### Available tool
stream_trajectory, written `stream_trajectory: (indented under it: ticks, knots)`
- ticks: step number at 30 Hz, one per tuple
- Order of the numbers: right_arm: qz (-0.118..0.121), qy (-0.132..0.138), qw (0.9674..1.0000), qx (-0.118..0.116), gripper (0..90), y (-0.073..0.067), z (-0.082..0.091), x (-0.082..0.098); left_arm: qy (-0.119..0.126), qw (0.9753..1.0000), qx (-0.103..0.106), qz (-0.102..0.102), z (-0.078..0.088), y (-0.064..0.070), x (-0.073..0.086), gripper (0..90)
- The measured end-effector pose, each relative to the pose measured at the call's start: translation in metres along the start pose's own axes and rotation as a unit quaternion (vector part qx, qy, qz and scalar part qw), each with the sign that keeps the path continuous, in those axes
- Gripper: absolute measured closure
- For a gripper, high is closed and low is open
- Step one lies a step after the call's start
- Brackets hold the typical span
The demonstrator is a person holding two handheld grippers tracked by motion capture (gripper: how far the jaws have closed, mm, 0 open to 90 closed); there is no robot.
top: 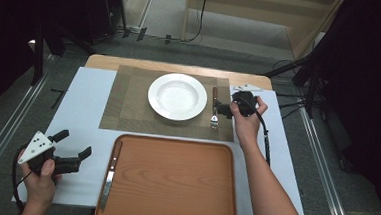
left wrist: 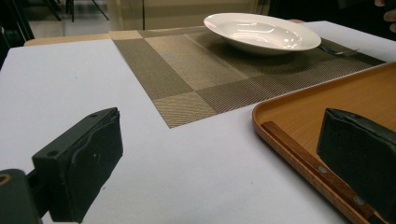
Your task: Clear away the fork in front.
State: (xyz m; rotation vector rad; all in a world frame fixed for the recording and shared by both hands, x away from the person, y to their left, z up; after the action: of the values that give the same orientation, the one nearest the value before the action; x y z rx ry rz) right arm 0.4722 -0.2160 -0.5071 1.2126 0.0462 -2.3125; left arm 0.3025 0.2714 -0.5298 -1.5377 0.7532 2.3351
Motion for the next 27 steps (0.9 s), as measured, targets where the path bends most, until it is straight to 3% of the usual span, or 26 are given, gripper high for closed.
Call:
stream_trajectory:
  ticks: [4, 11, 13, 14, 16, 18, 20, 27]
  knots:
    - [-0.007, -0.015, 0.9998, 0.008, 6.5, 0.002, -0.008, -0.003, 0.005, 1.0000, -0.003, 0.002, 0.001, -0.001, -0.001, 0.0]
    - [-0.025, -0.048, 0.9985, -0.006, 6.6, 0.003, -0.026, -0.006, 0.012, 0.9999, -0.001, 0.007, 0.003, -0.003, -0.002, 0.0]
    - [-0.027, -0.052, 0.9980, -0.023, 6.6, 0.001, -0.029, -0.007, 0.011, 0.9999, -0.002, 0.005, 0.002, -0.002, -0.002, 0.0]
    - [-0.026, -0.051, 0.9979, -0.028, 8.5, 0.000, -0.031, -0.007, 0.011, 0.9999, -0.002, 0.003, 0.002, -0.002, -0.002, 0.0]
    - [-0.023, -0.069, 0.9973, -0.010, 15.6, -0.001, -0.037, -0.007, 0.008, 1.0000, -0.004, 0.001, 0.002, -0.002, -0.001, 0.0]
    - [-0.024, -0.076, 0.9968, -0.006, 19.7, -0.001, -0.039, -0.007, 0.009, 1.0000, -0.003, 0.002, 0.002, -0.002, -0.001, 0.0]
    - [-0.026, -0.100, 0.9946, 0.009, 28.3, -0.001, -0.045, -0.006, 0.011, 0.9999, -0.003, 0.003, 0.002, -0.002, -0.002, 0.0]
    - [-0.021, -0.106, 0.9942, 0.009, 45.1, -0.001, -0.051, -0.005, 0.008, 1.0000, -0.003, 0.002, 0.002, -0.002, -0.001, 0.0]
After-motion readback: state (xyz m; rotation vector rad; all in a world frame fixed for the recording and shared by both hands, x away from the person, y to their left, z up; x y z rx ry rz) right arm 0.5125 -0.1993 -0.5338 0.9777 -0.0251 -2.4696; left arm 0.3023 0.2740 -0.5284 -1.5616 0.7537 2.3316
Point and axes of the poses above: each handheld gripper's, and its own axes: z roughly backward along the jaws, x roughly out of its underside, y roughly to its right, the point moved 7 cm from there along -z, roughly forward along the jaws, and after that the axes turned 14 degrees about z, right-handed, at the moved point
